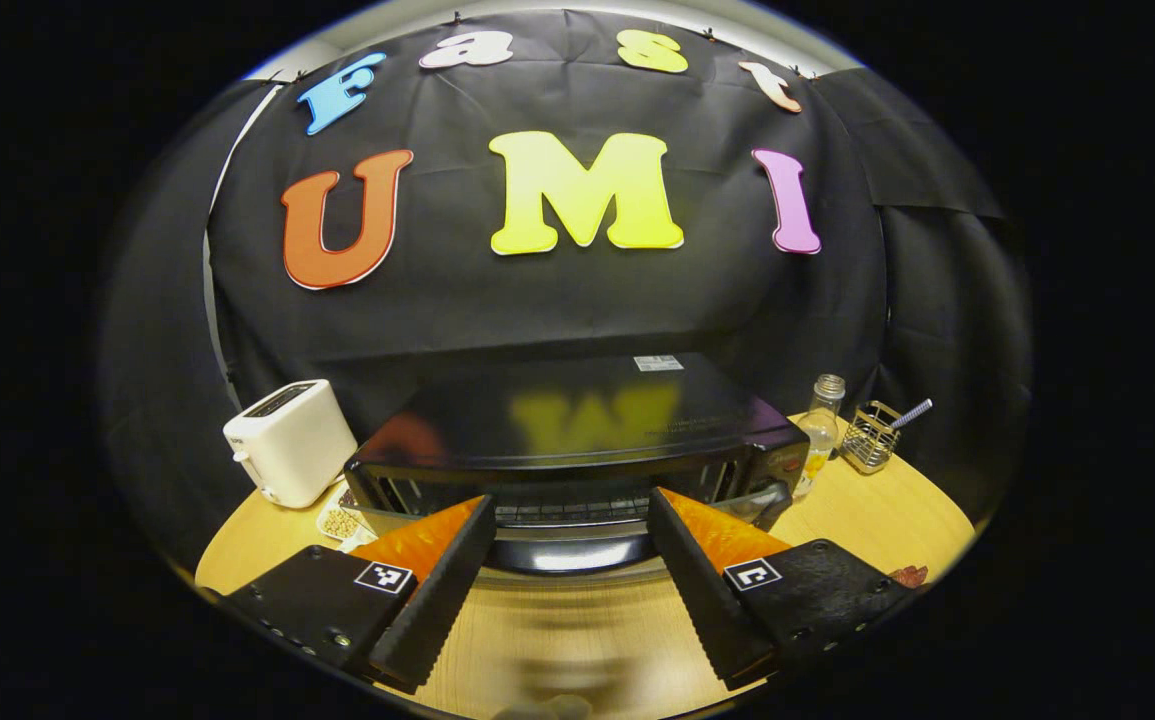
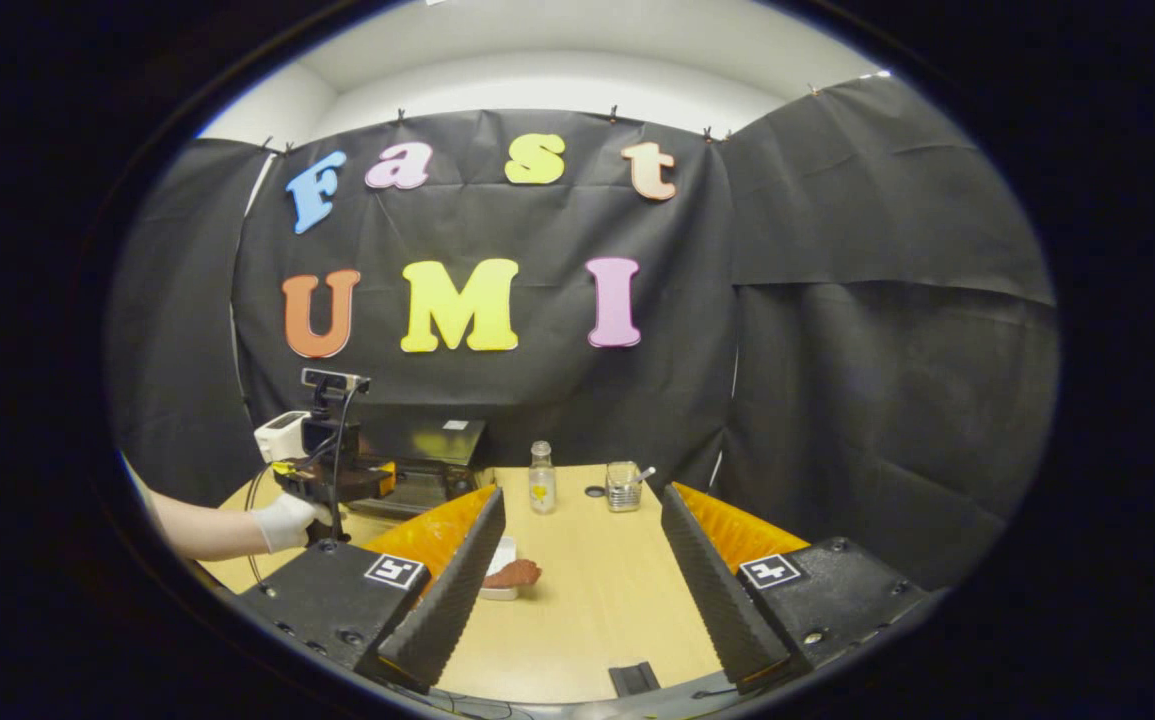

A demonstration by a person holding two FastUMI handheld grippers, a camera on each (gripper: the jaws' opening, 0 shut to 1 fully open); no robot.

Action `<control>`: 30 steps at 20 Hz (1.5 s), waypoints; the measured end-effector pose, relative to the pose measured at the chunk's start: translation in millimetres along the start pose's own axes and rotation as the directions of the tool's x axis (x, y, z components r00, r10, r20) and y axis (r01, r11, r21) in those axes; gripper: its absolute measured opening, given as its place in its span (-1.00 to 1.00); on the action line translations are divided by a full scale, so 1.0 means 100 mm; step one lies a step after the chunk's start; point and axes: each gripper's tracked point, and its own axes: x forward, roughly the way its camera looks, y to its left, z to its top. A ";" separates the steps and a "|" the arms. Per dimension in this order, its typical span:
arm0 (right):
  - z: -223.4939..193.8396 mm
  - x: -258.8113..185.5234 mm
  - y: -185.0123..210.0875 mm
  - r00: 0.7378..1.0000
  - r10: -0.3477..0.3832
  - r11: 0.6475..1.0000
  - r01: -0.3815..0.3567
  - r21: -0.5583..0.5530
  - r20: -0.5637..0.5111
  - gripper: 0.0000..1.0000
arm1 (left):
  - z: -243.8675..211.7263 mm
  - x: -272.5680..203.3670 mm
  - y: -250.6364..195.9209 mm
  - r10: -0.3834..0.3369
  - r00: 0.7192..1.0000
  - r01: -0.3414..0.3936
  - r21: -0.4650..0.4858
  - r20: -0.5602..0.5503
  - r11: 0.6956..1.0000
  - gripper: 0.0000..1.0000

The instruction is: Open the electric oven with the left hand, put the food in, and close the electric oven.

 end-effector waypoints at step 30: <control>-1.06 0.90 -0.24 0.940 0.222 0.975 -0.216 0.050 -0.259 0.99 | -1.65 -0.68 -0.18 0.091 0.964 -0.087 0.024 -0.252 0.996 0.90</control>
